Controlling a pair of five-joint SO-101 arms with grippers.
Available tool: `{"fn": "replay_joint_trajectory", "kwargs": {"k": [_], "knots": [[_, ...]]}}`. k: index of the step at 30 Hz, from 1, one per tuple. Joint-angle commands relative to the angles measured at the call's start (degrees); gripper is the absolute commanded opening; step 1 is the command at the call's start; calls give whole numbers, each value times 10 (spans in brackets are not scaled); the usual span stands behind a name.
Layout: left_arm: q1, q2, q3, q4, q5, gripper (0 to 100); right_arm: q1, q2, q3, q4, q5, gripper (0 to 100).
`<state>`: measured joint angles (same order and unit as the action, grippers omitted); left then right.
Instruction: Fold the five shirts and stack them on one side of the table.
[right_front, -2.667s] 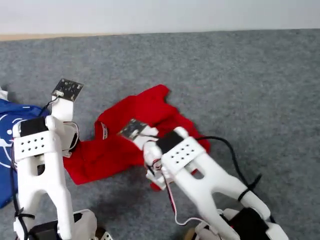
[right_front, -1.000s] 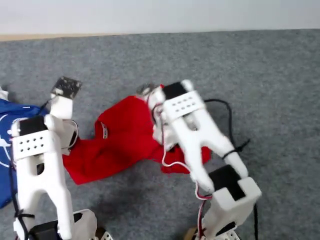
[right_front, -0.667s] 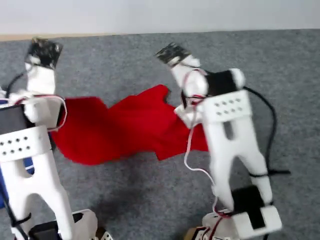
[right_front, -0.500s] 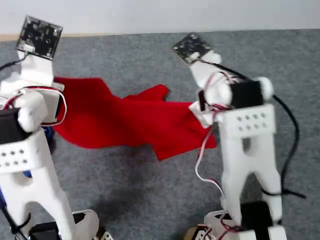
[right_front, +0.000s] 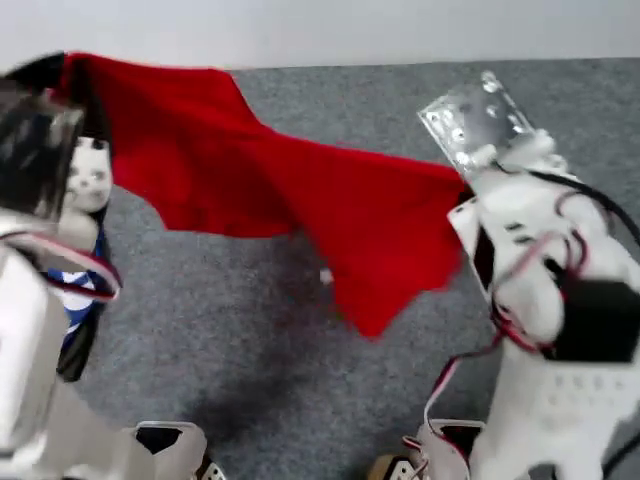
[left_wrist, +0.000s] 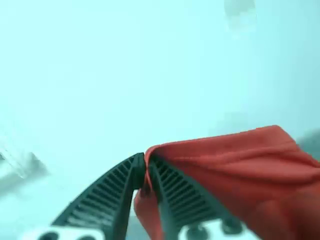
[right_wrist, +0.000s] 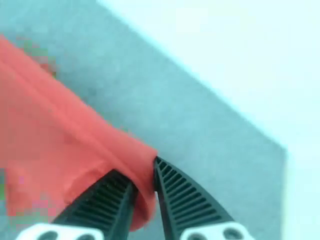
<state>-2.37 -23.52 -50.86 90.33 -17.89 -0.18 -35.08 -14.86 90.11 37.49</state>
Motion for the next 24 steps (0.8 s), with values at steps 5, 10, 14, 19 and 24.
{"fn": "replay_joint_trajectory", "kwargs": {"k": [5, 10, 14, 19, 24], "knots": [[-2, -14, -79, -29, 1, 2, 51, -83, -25, -80, 24, 10], [-2, -14, -139, -29, 0, 2, 79, -136, -25, -118, 45, 10], [-2, -14, -192, -32, -1, 2, 109, -170, -25, -138, 51, 10], [1, -14, -248, -33, -104, 2, 148, -197, -25, -144, 52, 10], [-1, -13, -288, -80, -158, 2, 165, -218, -25, -144, 52, 10]]}}
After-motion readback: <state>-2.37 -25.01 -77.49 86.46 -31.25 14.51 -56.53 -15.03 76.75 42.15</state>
